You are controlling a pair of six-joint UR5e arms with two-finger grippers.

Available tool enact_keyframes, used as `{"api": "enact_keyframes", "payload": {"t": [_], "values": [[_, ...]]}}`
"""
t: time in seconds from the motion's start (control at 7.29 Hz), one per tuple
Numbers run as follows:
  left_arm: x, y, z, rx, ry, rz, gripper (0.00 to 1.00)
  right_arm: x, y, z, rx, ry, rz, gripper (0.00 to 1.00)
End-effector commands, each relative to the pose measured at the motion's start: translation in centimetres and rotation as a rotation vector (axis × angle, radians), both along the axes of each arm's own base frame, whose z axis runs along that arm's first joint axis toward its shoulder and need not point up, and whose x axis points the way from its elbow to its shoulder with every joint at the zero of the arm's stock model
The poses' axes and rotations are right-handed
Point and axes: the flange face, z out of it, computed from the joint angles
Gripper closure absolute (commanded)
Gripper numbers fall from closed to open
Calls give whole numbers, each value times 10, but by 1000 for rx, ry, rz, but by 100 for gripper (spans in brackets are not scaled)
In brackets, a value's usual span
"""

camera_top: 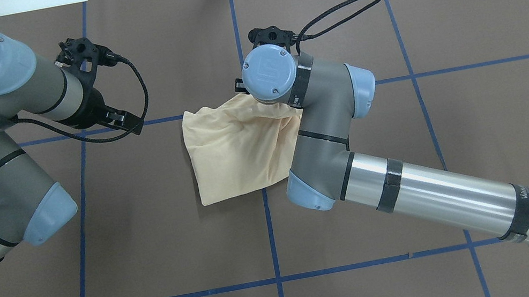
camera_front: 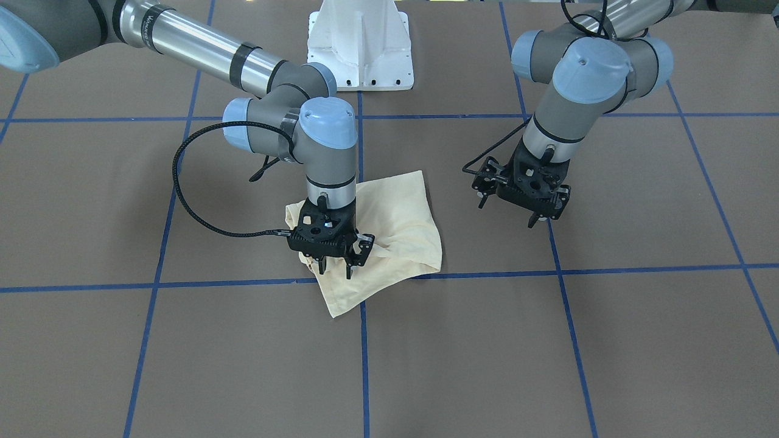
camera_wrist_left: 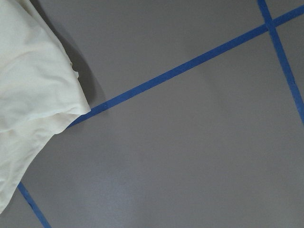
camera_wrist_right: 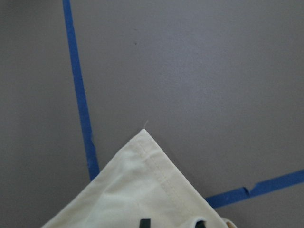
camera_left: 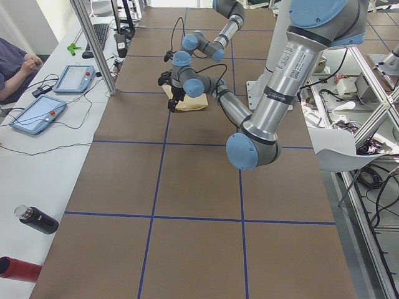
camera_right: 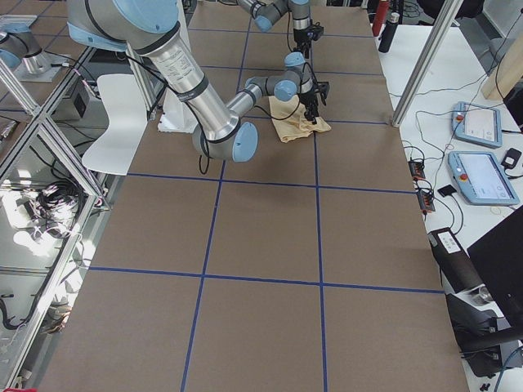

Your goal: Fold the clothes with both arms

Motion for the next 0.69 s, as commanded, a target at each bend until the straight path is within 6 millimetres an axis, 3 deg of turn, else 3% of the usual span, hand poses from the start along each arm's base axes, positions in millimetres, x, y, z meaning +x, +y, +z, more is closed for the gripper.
{"api": "enact_keyframes", "payload": {"t": [0.0, 0.27, 0.41, 0.55], "values": [[-1, 1, 0, 1, 1, -1, 0, 28, -28, -19, -86, -68, -74, 0], [-19, 17, 5, 16, 3, 4, 0, 78, -55, -12, -143, -36, -137, 0], [-37, 27, 10, 22, 3, -5, 0, 113, -59, 1, -145, -15, -175, 0], [-59, 36, 19, 23, -1, -17, 0, 164, -55, 29, -126, -2, -218, 0]]}}
